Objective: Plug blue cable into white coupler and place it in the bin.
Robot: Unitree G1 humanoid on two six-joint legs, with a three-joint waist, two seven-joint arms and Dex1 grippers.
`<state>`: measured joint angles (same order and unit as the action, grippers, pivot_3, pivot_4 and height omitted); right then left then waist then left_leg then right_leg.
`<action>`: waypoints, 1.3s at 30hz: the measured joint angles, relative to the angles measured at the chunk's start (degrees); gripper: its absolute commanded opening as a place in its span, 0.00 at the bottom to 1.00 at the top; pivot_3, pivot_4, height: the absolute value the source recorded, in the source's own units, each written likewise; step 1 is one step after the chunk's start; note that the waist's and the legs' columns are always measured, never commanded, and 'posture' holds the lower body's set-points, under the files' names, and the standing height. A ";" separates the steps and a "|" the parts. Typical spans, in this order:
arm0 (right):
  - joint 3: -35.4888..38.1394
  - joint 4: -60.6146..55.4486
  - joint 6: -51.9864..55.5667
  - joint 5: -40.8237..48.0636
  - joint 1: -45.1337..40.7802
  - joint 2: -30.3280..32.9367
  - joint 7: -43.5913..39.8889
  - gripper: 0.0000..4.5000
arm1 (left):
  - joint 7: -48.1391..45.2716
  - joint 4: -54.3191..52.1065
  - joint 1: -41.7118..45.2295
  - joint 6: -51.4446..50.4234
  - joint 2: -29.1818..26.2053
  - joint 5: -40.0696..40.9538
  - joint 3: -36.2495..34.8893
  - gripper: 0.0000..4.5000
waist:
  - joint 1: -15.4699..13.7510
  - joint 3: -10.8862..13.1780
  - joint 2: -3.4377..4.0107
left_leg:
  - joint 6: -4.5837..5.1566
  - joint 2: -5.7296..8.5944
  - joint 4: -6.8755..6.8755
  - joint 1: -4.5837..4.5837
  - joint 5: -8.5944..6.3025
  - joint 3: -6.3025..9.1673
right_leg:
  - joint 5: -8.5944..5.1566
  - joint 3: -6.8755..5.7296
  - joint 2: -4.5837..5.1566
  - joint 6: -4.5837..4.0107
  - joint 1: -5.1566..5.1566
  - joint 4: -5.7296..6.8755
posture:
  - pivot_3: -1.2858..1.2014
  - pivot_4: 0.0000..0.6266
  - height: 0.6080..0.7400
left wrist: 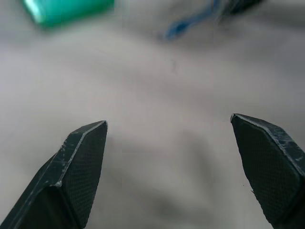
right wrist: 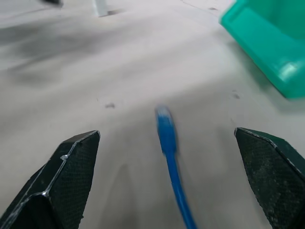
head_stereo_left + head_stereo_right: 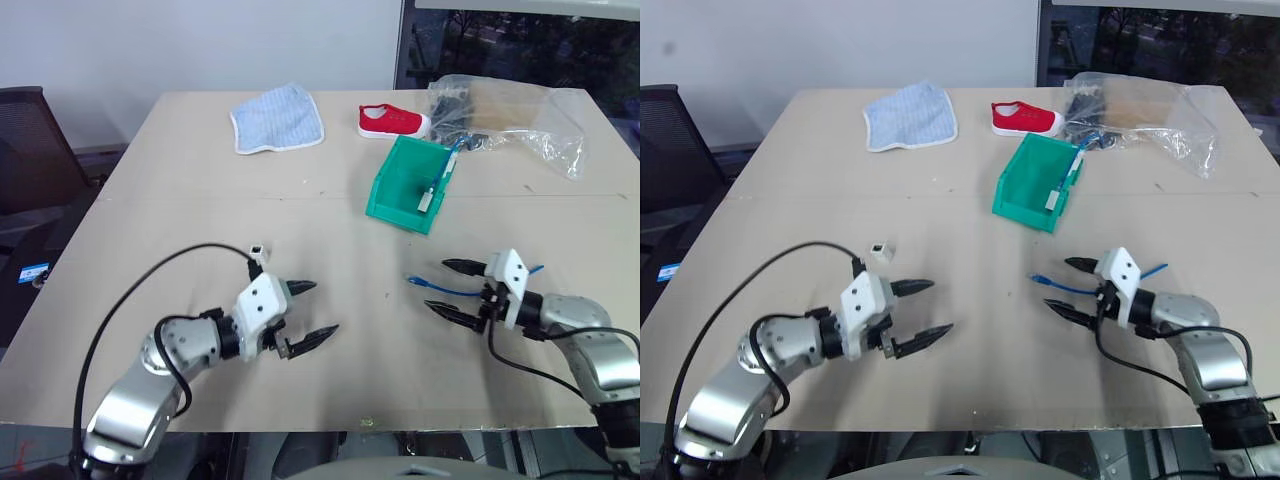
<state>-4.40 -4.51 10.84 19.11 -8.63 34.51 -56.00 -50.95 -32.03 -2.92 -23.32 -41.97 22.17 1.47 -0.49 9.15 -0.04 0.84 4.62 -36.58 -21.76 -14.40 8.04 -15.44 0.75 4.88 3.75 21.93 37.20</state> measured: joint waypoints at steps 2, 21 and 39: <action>-1.88 1.65 0.65 -1.76 -2.00 -0.02 0.06 0.99 | -1.90 -0.02 0.98 -0.90 -1.76 0.57 0.65 0.95 | 0.19 0.01 0.00 | 0.00 0.00 0.02 -0.02 0.00 -0.05 | 0.00 0.03 0.00 0.00 0.07 0.01 | 0.52 0.24 1.00; -11.15 1.75 5.10 -7.22 -9.51 -2.83 -3.30 0.01 | -5.51 2.67 1.69 -1.45 -3.04 4.77 -1.55 0.95 | 1.23 0.04 -0.08 | 0.19 -0.01 0.04 -0.09 -0.11 -0.06 | 0.00 0.12 0.01 0.00 0.43 0.56 | 0.52 0.24 1.00; -12.85 6.10 3.49 -6.44 -17.06 -4.86 -10.45 0.98 | -17.73 26.15 19.97 7.14 -1.50 -4.68 9.92 0.95 | 0.93 0.15 -0.30 | -0.05 0.04 -0.03 -0.37 0.02 -0.08 | 0.01 0.10 -0.20 0.02 0.75 0.60 | 0.52 0.24 1.00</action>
<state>-17.25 1.59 14.33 12.67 -25.69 29.65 -66.45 -68.68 -5.88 17.05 -16.18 -43.46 17.49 11.39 0.43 9.29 -0.34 0.80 4.66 -36.60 -22.13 -14.38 7.96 -15.44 0.85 4.68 3.77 22.69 37.80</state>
